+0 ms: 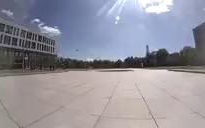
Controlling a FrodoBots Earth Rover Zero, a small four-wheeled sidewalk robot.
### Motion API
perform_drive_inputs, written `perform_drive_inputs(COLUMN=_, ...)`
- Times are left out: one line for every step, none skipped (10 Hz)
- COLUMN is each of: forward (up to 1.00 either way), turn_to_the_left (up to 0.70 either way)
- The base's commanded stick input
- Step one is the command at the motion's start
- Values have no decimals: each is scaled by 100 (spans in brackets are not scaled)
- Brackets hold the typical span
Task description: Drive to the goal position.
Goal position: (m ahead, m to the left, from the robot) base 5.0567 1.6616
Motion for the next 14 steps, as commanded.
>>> perform_drive_inputs(forward=70, turn_to_the_left=1)
perform_drive_inputs(forward=70, turn_to_the_left=1)
perform_drive_inputs(forward=70, turn_to_the_left=1)
perform_drive_inputs(forward=70, turn_to_the_left=1)
perform_drive_inputs(forward=70, turn_to_the_left=1)
perform_drive_inputs(forward=70, turn_to_the_left=1)
perform_drive_inputs(forward=70, turn_to_the_left=1)
perform_drive_inputs(forward=70, turn_to_the_left=1)
perform_drive_inputs(forward=70, turn_to_the_left=1)
perform_drive_inputs(forward=70, turn_to_the_left=1)
perform_drive_inputs(forward=70, turn_to_the_left=1)
perform_drive_inputs(forward=70, turn_to_the_left=1)
perform_drive_inputs(forward=70, turn_to_the_left=1)
perform_drive_inputs(forward=70, turn_to_the_left=1)
